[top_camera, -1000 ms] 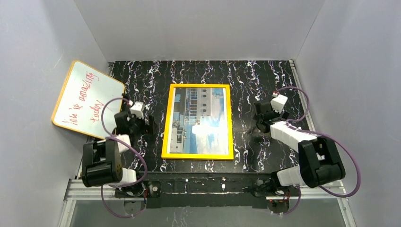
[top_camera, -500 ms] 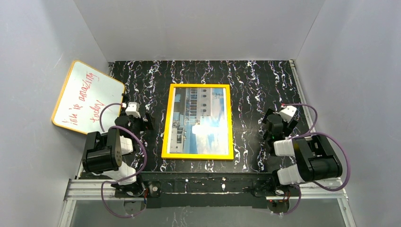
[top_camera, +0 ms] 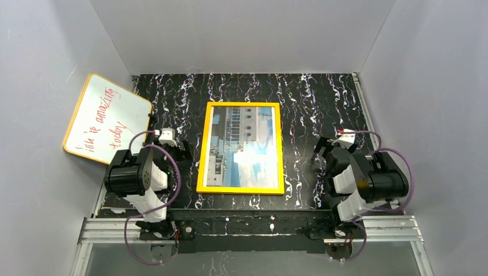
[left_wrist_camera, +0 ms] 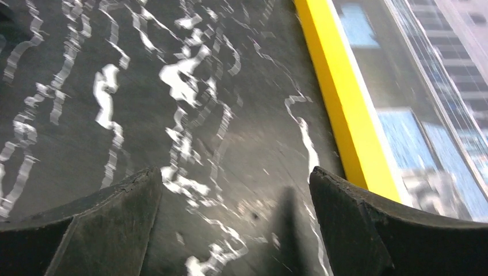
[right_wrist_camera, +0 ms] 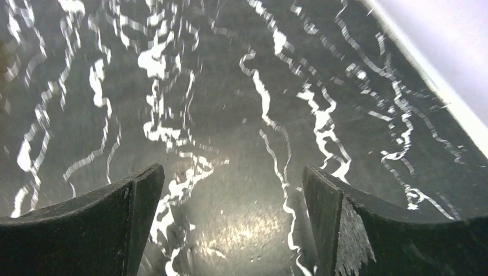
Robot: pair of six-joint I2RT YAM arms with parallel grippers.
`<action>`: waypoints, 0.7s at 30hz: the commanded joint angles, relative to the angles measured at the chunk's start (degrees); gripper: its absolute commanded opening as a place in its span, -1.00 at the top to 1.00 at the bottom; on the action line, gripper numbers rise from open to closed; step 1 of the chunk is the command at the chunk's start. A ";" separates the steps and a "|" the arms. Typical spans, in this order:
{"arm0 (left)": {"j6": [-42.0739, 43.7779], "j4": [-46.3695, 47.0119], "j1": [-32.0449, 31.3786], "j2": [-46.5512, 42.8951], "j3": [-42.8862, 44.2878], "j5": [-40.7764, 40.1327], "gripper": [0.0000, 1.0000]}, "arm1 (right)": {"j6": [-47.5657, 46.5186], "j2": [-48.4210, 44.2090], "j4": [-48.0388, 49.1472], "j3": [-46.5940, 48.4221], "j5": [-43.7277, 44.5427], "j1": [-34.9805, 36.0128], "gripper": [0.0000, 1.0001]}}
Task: Put the photo into the frame
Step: Reset both arms
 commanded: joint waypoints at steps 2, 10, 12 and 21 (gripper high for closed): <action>3.69 0.18 -4.12 0.15 -0.24 -10.20 -0.96 | -3.78 3.13 -0.94 5.36 -2.47 1.23 -0.97; 3.73 -3.81 -7.30 0.54 2.94 -16.30 -0.97 | -0.92 2.76 -5.60 7.09 -8.55 -3.12 -0.97; 3.70 -3.79 -7.32 0.58 2.97 -16.30 -0.96 | -1.50 3.54 -2.80 6.51 -8.47 -3.19 -0.97; 3.71 -3.93 -7.39 1.01 3.46 -16.60 -0.96 | -1.43 3.27 -3.70 6.66 -8.20 -3.14 -0.97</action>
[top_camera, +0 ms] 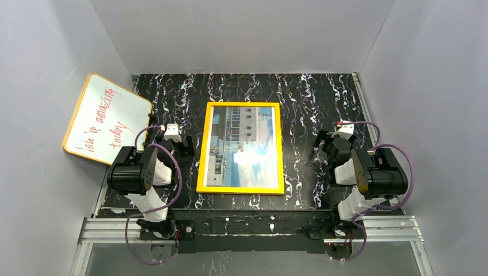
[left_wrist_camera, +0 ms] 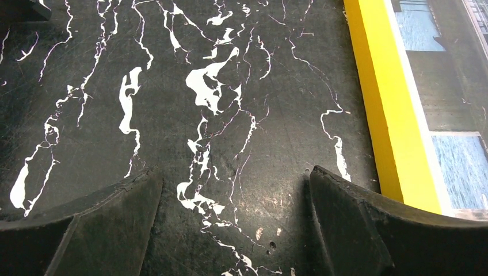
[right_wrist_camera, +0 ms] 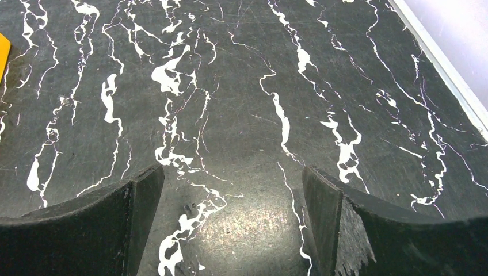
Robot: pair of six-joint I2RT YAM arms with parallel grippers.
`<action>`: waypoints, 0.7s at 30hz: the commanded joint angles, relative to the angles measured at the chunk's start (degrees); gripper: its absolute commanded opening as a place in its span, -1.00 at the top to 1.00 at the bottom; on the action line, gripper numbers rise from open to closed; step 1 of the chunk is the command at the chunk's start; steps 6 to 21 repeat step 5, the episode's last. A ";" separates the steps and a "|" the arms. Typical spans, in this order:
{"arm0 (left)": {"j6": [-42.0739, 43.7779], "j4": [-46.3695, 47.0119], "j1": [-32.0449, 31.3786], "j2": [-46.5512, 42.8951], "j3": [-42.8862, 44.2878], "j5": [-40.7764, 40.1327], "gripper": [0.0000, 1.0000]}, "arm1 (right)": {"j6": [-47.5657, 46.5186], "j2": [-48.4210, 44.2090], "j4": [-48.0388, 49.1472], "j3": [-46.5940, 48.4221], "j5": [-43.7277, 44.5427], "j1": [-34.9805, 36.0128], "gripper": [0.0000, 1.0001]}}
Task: Put the photo into the frame
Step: Reset both arms
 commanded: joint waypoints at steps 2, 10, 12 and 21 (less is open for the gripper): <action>0.77 -0.04 -0.36 -0.55 0.48 -2.12 -0.96 | -0.18 -0.93 1.88 -0.06 -0.19 -0.11 -0.97; 0.77 -0.05 -0.44 -0.93 0.17 -2.19 -0.96 | -0.18 -0.93 1.91 0.00 -0.22 -0.10 -0.97; 0.77 -0.05 -0.44 -0.93 0.17 -2.19 -0.96 | -0.18 -0.93 1.91 0.00 -0.22 -0.10 -0.97; 0.77 -0.05 -0.44 -0.93 0.17 -2.19 -0.96 | -0.18 -0.93 1.91 0.00 -0.22 -0.10 -0.97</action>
